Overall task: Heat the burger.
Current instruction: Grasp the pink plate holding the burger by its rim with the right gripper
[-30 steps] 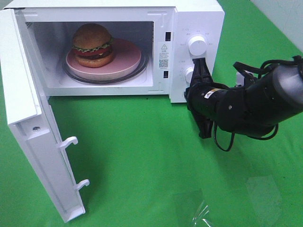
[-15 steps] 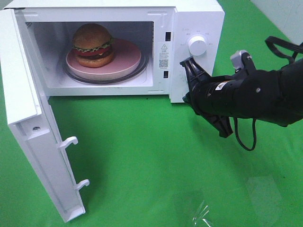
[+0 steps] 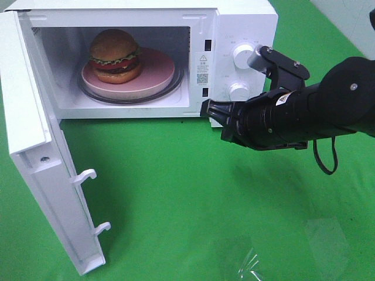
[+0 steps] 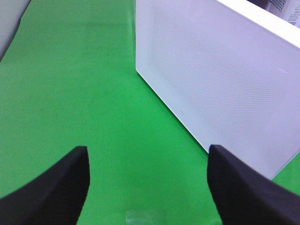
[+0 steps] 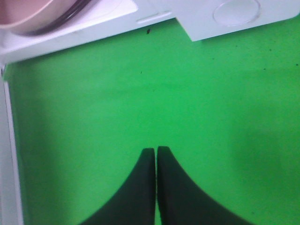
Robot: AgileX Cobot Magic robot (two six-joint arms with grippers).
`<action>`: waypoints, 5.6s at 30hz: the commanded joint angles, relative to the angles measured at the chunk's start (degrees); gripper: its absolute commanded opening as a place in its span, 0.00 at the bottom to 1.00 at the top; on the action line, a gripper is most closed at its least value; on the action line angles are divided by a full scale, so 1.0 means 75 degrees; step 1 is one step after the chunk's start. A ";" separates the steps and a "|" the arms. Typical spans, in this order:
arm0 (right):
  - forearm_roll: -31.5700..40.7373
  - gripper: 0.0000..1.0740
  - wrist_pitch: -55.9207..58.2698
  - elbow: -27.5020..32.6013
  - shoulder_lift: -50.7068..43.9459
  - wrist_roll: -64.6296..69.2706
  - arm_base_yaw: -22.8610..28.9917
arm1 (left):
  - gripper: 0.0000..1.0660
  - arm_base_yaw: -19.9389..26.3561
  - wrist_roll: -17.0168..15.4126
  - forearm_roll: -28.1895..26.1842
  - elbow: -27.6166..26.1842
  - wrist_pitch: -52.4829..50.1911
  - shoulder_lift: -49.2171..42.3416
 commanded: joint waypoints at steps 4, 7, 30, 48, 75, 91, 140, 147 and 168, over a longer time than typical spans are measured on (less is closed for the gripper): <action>-0.1627 0.00 0.2147 -0.0512 -0.0222 -0.0741 0.0008 | 0.61 0.0015 -0.0008 -0.0069 0.0015 0.0015 -0.0122; -0.2483 0.00 0.3125 -0.0879 -0.0222 -0.0741 0.0008 | 0.61 0.0015 -0.0008 -0.0069 0.0015 0.0015 -0.0122; -0.4652 0.04 0.5768 -0.2024 -0.0222 -0.8457 0.0008 | 0.61 0.0015 -0.0008 -0.0069 0.0015 0.0015 -0.0122; -0.5294 0.60 0.3675 -0.2024 -0.0222 -1.0168 0.0046 | 0.61 0.0015 -0.0008 -0.0069 0.0015 0.0015 -0.0122; -0.5768 0.79 0.3247 -0.4057 0.1543 -0.9320 0.0817 | 0.61 0.0015 -0.0008 -0.0069 0.0015 0.0015 -0.0122; -0.5775 0.77 0.3415 -0.6165 0.3545 -0.8931 0.0879 | 0.61 0.0015 -0.0008 -0.0069 0.0015 0.0015 -0.0122; -0.5080 0.00 0.4011 -0.8953 0.5798 -0.8992 0.0802 | 0.61 0.0015 -0.0008 -0.0069 0.0015 0.0015 -0.0122; -0.5118 0.00 0.4301 -0.8953 0.5691 -0.8999 0.0886 | 0.61 0.0015 -0.0008 -0.0069 0.0015 0.0015 -0.0122; -0.5829 0.00 0.2827 -0.6547 0.3965 -0.9366 0.1016 | 0.61 0.0015 -0.0008 -0.0069 0.0015 0.0015 -0.0122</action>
